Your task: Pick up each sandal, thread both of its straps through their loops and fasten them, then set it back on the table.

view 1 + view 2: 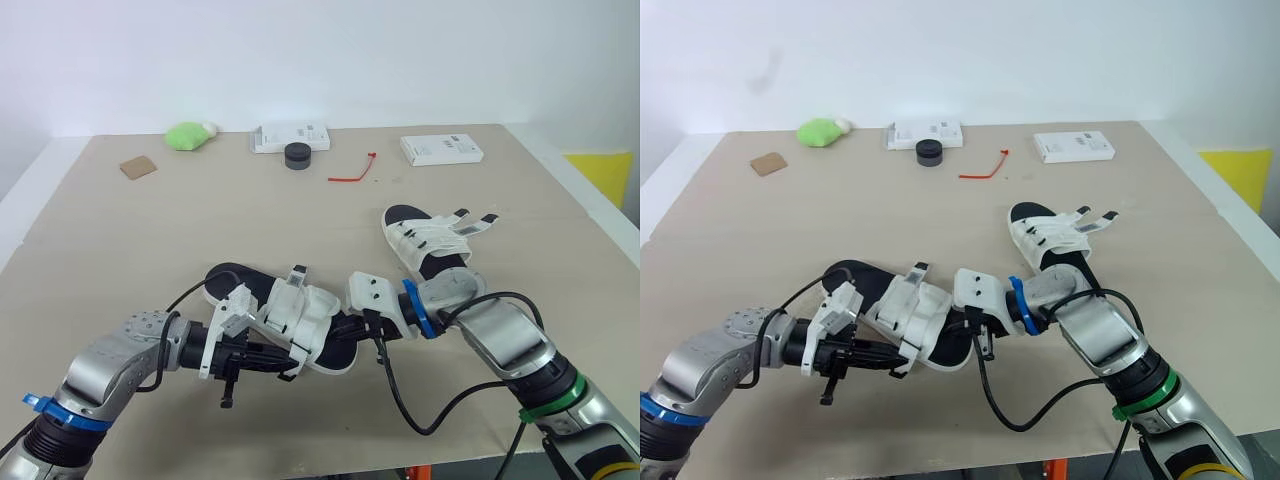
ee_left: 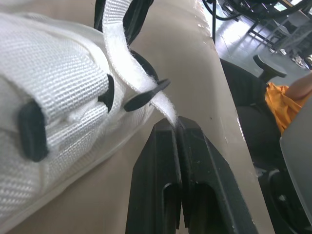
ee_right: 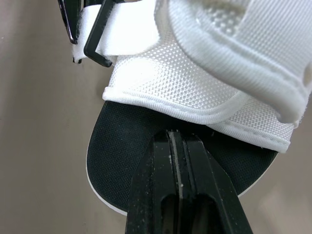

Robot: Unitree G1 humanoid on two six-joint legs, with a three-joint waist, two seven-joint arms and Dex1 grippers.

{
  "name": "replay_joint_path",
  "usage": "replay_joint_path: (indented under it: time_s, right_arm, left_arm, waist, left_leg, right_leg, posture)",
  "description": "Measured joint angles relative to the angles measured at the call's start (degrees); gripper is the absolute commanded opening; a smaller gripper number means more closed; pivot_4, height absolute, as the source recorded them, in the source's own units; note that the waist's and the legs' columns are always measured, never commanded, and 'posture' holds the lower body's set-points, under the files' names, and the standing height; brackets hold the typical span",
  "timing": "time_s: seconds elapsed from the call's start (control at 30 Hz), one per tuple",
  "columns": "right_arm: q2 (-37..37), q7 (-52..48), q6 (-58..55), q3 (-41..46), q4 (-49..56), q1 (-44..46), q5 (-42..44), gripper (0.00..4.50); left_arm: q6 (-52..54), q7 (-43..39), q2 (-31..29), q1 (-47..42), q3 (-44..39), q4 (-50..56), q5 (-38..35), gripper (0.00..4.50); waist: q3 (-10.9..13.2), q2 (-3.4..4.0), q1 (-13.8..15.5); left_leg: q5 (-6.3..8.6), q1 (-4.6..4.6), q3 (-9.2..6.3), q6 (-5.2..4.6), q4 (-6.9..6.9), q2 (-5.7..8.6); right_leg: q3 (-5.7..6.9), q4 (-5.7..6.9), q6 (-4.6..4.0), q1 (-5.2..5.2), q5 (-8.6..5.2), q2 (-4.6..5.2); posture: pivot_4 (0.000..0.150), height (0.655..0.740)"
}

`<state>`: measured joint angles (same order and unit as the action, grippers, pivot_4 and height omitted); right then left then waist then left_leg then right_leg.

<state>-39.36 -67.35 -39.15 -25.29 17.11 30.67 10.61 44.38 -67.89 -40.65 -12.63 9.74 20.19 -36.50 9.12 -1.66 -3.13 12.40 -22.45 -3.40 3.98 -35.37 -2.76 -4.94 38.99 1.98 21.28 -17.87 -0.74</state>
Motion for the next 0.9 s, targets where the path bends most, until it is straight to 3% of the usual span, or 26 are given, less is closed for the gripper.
replay_joint_path:
  time_s: [0.2, 0.5, 0.67, 0.9]
  right_arm:
    - [0.0, 0.0, 0.0, 0.1, 0.1, -0.1, 0.0, 0.00]
    - [0.0, -0.2, 0.1, 0.2, -0.1, 0.2, 0.1, 0.00]
    - [0.2, -0.3, 0.3, 0.0, -0.7, 0.6, 0.1, 0.00]
    - [0.1, -0.1, 0.4, 0.1, -0.9, 0.4, 0.1, 0.00]
  left_arm:
    - [9.7, -0.1, -2.1, -3.3, -1.0, 0.2, -6.8, 0.04]
    - [29.5, 3.4, -5.6, -16.4, -8.9, -1.1, -27.9, 0.04]
    - [37.2, 14.5, 3.4, -22.6, -10.0, -12.5, -33.5, 0.04]
    - [39.8, 25.8, 13.3, -25.6, -9.6, -25.4, -28.6, 0.04]
  waist:
    - [0.0, -0.02, 0.0]
    - [0.1, -0.11, 0.0]
    - [0.2, -0.17, 0.3]
    - [0.1, -0.17, 0.5]
  left_leg:
    - [0.00, -0.02, -0.02, 0.00, -0.01, 0.00]
    - [0.00, -0.04, -0.06, 0.00, -0.02, 0.01]
    - [0.00, -0.10, -0.14, 0.00, -0.09, 0.04]
    - [-0.05, -0.07, -0.25, 0.07, -0.14, 0.10]
  right_leg:
    - [0.02, 0.00, 0.00, 0.00, 0.00, 0.00]
    - [0.06, 0.01, 0.01, 0.02, 0.00, -0.01]
    - [0.11, 0.02, 0.04, 0.02, 0.02, 0.00]
    - [0.16, 0.04, 0.02, -0.07, 0.09, 0.02]
  posture:
    - [0.150, 0.7400]
    - [0.150, 0.7400]
    - [0.150, 0.7400]
    - [0.150, 0.7400]
